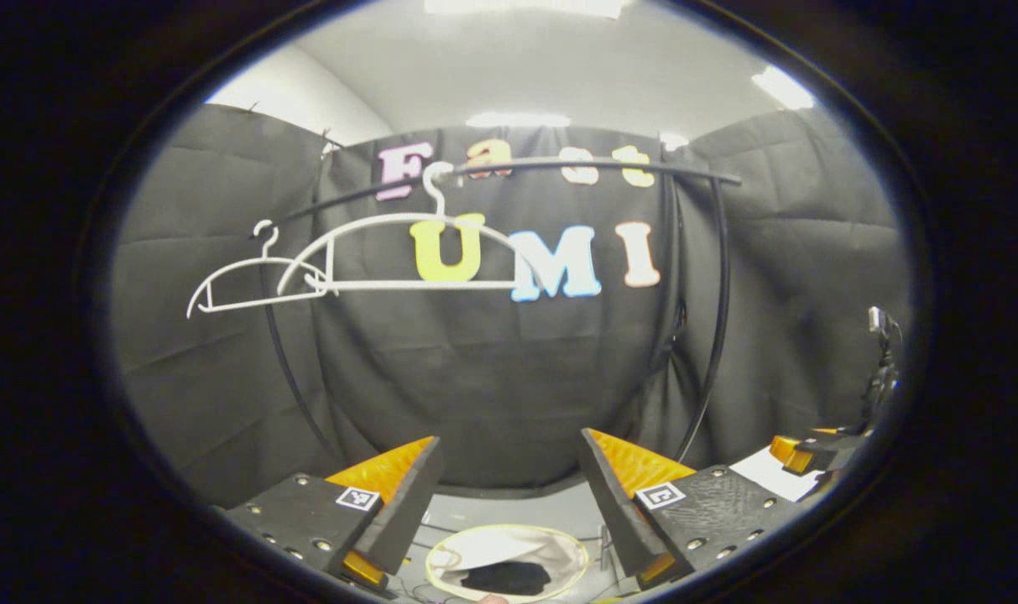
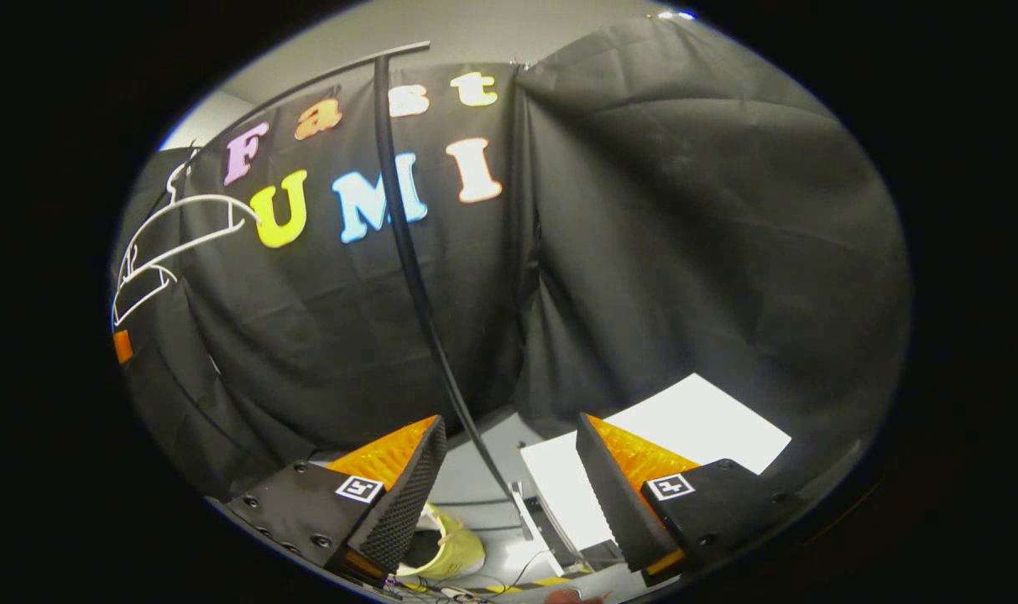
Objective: Grasp the clothes on the hanger with both hands and then place them into the laundry hamper below.
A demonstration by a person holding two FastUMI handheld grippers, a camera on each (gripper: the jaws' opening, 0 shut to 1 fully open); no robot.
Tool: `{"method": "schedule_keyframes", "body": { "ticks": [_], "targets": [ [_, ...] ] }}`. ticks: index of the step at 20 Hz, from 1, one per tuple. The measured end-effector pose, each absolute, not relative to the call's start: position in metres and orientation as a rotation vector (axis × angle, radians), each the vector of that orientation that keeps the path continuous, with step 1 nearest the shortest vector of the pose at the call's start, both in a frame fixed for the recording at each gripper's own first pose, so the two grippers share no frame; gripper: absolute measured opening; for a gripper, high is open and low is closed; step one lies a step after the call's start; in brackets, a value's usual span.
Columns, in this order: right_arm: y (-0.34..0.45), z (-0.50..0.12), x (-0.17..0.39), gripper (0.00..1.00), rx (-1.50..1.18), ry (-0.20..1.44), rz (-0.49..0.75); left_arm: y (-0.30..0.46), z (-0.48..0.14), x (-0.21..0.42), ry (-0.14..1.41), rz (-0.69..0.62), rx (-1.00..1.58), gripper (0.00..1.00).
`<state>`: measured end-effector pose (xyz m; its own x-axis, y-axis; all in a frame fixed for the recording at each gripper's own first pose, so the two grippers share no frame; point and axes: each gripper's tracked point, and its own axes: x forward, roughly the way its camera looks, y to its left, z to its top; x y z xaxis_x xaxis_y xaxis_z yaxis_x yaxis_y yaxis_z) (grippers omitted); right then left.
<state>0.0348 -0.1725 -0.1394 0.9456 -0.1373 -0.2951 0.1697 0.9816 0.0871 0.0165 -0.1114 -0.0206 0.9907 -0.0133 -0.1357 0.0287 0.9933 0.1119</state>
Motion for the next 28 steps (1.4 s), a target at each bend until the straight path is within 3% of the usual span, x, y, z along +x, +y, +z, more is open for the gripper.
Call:
{"method": "schedule_keyframes", "body": {
  "ticks": [2,7,10,12,14,15,20,21,24,25,26,28],
  "targets": [
    [-0.174,-0.11,0.035,0.93,0.127,0.217,-0.147,-0.119,0.007,0.008,0.069,-0.01,0.094,0.94],
    [-0.156,-0.024,0.04,0.98,0.148,0.019,-0.104,-0.144,0.074,0.003,-0.065,-0.075,0.057,0.94],
    [-0.143,0.005,0.039,0.92,0.1,-0.044,-0.128,-0.125,0.091,0.001,-0.109,-0.089,-0.041,0.94],
    [-0.128,0.027,0.028,0.98,0.116,-0.09,-0.116,-0.101,0.104,0.001,-0.15,-0.071,-0.081,0.94],
    [-0.116,0.047,0.018,0.92,0.128,-0.154,-0.09,-0.074,0.109,-0.001,-0.177,-0.039,-0.069,0.93],
    [-0.114,0.051,0.013,1.0,0.114,-0.177,-0.091,-0.06,0.109,-0.002,-0.181,-0.01,-0.052,0.93],
    [-0.095,0.036,0.019,0.97,0.066,-0.16,-0.1,-0.028,0.093,-0.015,-0.156,0.031,-0.018,0.93],
    [-0.092,0.032,0.023,0.92,0.068,-0.143,-0.097,-0.025,0.089,-0.017,-0.145,0.029,-0.013,0.93],
    [-0.075,0.028,0.038,0.92,0.093,-0.11,-0.073,-0.021,0.063,-0.016,-0.091,0.017,-0.026,0.93],
    [-0.066,0.028,0.044,0.97,0.098,-0.1,-0.059,-0.02,0.058,-0.018,-0.081,0.013,-0.032,0.93],
    [-0.056,0.029,0.048,0.92,0.098,-0.096,-0.042,-0.017,0.054,-0.019,-0.075,0.013,-0.035,0.93],
    [-0.037,0.033,0.055,0.92,0.086,-0.09,-0.007,-0.009,0.046,-0.021,-0.064,0.024,-0.036,0.94]
  ]
}}
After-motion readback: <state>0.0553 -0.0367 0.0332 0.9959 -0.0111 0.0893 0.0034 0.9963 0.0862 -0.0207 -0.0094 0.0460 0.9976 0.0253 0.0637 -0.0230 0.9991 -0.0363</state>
